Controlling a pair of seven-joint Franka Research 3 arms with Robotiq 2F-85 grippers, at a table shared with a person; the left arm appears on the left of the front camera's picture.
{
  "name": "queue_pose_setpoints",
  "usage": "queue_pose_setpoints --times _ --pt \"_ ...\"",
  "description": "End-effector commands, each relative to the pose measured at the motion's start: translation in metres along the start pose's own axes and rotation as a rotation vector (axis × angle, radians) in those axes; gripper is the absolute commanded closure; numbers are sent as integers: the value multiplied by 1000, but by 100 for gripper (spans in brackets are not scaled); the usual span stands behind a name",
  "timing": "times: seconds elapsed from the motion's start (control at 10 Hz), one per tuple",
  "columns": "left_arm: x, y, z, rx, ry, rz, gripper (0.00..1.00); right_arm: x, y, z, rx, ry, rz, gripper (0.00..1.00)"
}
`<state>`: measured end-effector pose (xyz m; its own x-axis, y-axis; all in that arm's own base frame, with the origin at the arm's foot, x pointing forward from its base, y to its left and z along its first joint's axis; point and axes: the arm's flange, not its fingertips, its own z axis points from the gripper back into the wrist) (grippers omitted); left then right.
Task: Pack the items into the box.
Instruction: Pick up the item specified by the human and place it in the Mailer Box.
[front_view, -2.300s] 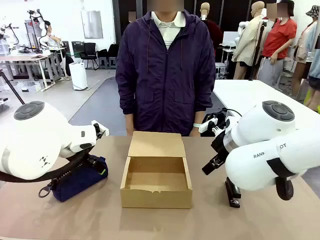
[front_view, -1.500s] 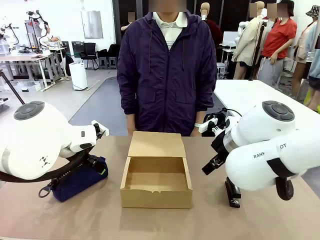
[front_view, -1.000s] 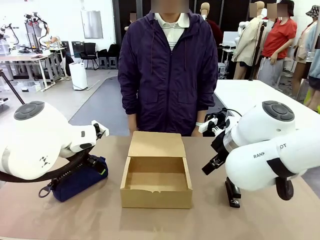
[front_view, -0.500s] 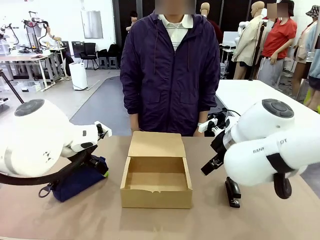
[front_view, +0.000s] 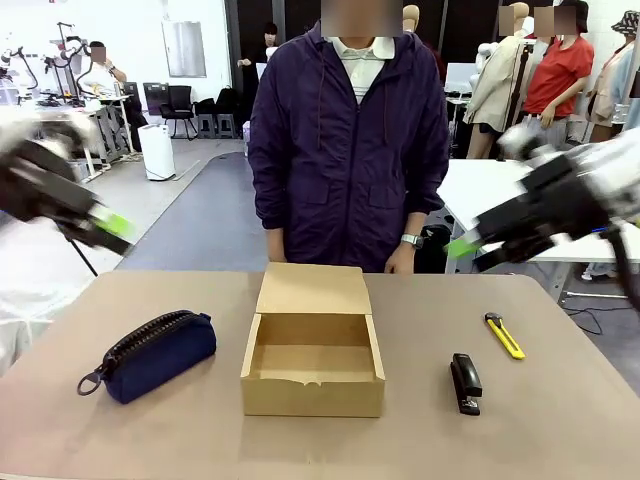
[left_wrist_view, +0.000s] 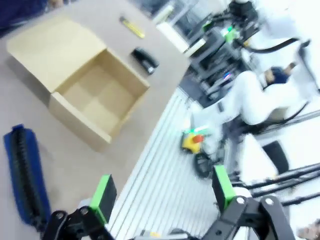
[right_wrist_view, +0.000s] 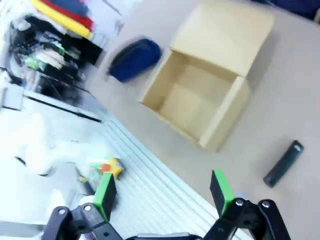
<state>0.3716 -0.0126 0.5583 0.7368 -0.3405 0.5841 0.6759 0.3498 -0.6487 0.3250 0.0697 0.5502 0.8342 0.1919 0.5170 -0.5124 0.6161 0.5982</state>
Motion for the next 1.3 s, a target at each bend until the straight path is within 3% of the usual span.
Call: queue_pose_setpoints --times 0.0,0.2,0.3,0.5,0.6,0.7,1.2 --pt "-39 32 74 -82 -205 152 0 -55 -53 65 100 -239 -145 0" --pt "-123 68 138 -119 -460 297 0 -131 -103 111 116 -485 -347 0" --pt "-160 83 152 -127 -558 364 0 -162 -128 118 140 -542 -446 0" --pt "-203 117 152 -162 -642 485 0 -209 -158 117 177 -638 -559 0" --pt "-202 132 142 -143 -641 520 0 -214 -161 109 70 -641 -615 0" --pt "-224 102 169 -122 -623 484 0 -160 -176 203 130 -587 -563 0" --pt "-224 102 169 -122 -623 484 0 -160 -176 203 130 -587 -563 0"
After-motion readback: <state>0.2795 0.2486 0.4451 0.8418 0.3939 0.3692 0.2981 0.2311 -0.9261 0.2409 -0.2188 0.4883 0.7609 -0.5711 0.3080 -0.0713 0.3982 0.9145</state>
